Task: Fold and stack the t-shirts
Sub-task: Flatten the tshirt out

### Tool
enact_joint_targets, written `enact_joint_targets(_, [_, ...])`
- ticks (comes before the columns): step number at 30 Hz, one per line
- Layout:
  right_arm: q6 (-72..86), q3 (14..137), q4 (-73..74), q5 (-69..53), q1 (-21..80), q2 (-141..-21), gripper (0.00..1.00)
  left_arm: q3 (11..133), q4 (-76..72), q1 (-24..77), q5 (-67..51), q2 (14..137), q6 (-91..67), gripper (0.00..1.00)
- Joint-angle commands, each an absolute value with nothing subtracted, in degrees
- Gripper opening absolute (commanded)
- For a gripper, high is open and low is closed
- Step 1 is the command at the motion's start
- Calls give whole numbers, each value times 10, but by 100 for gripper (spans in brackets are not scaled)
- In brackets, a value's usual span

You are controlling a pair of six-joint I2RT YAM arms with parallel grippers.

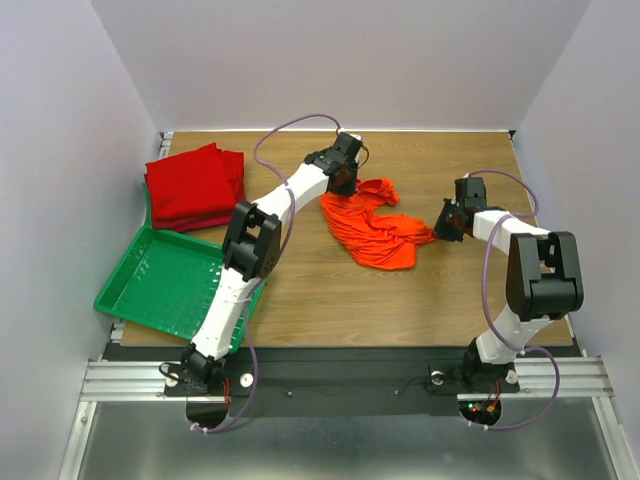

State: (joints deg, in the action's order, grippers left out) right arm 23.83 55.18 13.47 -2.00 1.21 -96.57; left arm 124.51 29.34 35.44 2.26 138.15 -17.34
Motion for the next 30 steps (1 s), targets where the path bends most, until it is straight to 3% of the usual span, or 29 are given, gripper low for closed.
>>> enact_joint_targets(1, [240,578,113,-19,3,-973,3,1284,269,347,10,1374,-179,1])
enact_joint_targets(10, [237,630,119,-16,-89,-882,0,1256,216,244,-61,1284,-267,0])
enact_joint_targets(16, [187,761,149,-11,-112,-856,0,1180,111,181,-192,1198,-307,0])
enact_joint_targets(21, [171,809,153,-47,-112,-818,0,1099,65,171,-195,1123,-308,0])
enact_joint_targets(25, [145,777,166,-89,-112,-760,0,994,36,171,-190,1073,-302,0])
enact_joint_targets(30, [135,644,213,-74,-111,-676,0,825,26,173,-178,999,-298,0])
